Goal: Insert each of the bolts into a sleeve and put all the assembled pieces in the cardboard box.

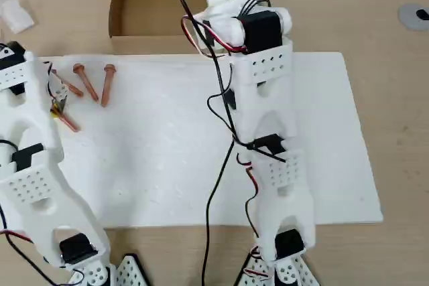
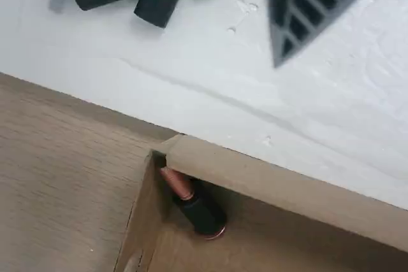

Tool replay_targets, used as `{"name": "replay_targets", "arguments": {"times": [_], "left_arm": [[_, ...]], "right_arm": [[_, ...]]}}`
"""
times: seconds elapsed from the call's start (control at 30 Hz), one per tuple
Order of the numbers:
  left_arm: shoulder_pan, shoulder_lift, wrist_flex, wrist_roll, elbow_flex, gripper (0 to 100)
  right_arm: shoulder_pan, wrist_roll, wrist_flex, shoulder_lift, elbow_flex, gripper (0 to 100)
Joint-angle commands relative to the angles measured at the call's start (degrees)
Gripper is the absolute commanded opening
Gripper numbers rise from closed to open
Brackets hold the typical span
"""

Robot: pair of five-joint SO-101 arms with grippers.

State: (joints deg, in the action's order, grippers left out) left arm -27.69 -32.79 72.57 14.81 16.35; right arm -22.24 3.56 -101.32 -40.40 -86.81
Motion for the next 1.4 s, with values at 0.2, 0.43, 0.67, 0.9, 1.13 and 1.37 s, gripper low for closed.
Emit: {"name": "replay_targets", "arguments": {"times": [0.2,0.43,0.67,0.9,1.13,1.37], "left_arm": [[1.58,8.92,10.29,-6.07,9.67,1],[2.11,27.91,18.37,-9.49,16.00,1],[2.37,47.25,19.78,-13.27,6.95,1],[12.22,71.87,15.74,-16.35,-14.51,1],[15.91,96.31,3.08,-16.18,-40.53,1],[15.74,107.47,-2.29,-16.09,-51.87,1]], "right_arm": [[-0.48,7.56,-1.14,3.82,3.74,41.5],[-0.48,11.87,-1.14,4.26,20.35,41.5],[-0.31,12.22,-1.14,4.26,28.62,41.5],[-0.22,12.13,-1.14,4.35,33.01,41.5],[1.63,6.59,-1.14,6.99,37.14,41.5],[2.51,1.32,-0.79,8.31,48.48,41.5]]}}
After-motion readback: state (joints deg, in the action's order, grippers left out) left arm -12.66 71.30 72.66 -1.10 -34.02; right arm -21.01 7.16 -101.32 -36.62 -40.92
